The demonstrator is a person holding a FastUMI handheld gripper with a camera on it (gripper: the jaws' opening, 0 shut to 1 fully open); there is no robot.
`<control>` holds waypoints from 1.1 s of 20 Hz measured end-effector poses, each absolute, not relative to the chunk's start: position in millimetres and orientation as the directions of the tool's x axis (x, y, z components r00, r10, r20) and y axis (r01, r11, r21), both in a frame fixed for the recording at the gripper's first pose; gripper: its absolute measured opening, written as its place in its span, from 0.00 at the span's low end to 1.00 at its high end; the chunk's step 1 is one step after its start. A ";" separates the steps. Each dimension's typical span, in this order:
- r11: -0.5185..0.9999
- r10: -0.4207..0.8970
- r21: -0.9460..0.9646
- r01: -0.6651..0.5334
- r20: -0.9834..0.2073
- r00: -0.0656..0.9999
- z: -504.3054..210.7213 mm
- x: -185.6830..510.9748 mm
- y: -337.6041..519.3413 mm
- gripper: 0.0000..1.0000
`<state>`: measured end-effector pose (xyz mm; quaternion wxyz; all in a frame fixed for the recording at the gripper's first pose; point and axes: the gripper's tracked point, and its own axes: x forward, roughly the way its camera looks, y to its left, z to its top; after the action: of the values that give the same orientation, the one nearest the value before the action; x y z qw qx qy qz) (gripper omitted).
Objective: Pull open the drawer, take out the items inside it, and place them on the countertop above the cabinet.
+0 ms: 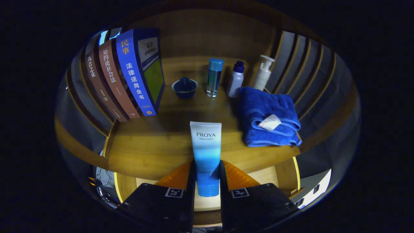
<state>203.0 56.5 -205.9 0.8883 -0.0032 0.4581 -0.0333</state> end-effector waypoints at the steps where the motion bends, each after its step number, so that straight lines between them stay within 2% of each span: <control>1: 0.998 -0.051 -0.031 0.046 -0.820 0.570 -211.2 209.8 58.2 0.38; 11: 1.000 0.026 0.016 -0.023 -0.846 0.532 -240.7 245.2 72.4 0.38; 15: 0.999 0.017 -0.006 -0.043 -0.852 0.523 -246.5 248.7 71.4 0.38; 17: 0.999 0.018 -0.008 -0.049 -0.858 0.514 -251.2 247.3 71.2 0.41; 19: 0.999 0.024 -0.002 -0.049 -0.861 0.508 -251.9 244.2 70.0 0.48; 22: 0.999 0.039 0.025 -0.032 -0.844 0.535 -247.6 243.9 71.5 0.68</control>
<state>243.9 71.5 -247.6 0.8761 0.0034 0.4817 0.0203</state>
